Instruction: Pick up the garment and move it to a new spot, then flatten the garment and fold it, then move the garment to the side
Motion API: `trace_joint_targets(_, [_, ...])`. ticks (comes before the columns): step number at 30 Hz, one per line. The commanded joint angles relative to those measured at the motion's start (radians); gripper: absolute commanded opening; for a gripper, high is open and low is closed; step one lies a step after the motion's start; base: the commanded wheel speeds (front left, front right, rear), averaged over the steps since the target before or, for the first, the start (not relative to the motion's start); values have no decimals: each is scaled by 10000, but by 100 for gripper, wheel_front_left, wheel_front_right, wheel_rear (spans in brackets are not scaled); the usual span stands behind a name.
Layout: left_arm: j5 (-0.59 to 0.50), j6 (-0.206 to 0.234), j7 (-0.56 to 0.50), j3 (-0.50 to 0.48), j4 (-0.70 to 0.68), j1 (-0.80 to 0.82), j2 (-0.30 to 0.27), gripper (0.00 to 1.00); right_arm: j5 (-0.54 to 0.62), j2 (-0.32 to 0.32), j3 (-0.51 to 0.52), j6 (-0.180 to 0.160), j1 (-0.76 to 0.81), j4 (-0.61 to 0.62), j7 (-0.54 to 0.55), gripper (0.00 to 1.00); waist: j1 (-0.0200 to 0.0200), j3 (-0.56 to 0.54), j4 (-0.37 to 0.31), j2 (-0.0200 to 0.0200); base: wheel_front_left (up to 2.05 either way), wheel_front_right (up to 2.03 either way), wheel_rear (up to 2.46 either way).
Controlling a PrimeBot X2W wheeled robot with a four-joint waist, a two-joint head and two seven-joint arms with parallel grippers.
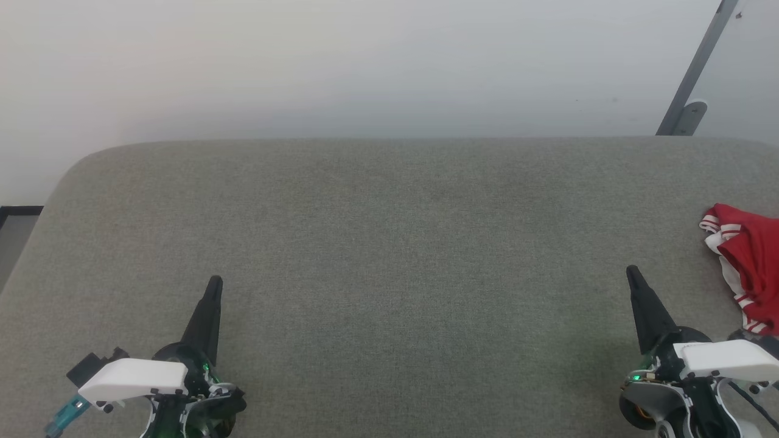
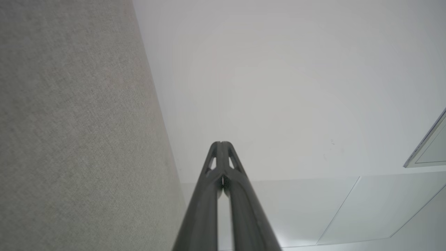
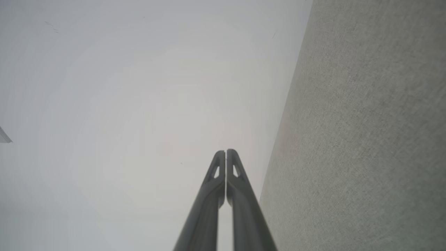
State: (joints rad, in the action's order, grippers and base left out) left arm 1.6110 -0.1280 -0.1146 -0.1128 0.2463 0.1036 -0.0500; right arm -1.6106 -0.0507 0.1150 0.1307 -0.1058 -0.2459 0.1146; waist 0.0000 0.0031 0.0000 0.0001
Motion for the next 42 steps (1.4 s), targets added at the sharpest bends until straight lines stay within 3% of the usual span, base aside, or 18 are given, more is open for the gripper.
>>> trace_joint_targets(1, [32, -51, -30, -34, -6, 116, 25, 0, -40, 34, 4, 0, -49, 32, 27, 0, 0, 0, 0, -1, 0, 0, 0])
trace_joint_targets(42, [33, -52, -28, -30, -7, 115, 24, 0, -43, 34, -1, 0, -47, 32, 24, 0, 0, 0, 0, -1, 0, 0, 0])
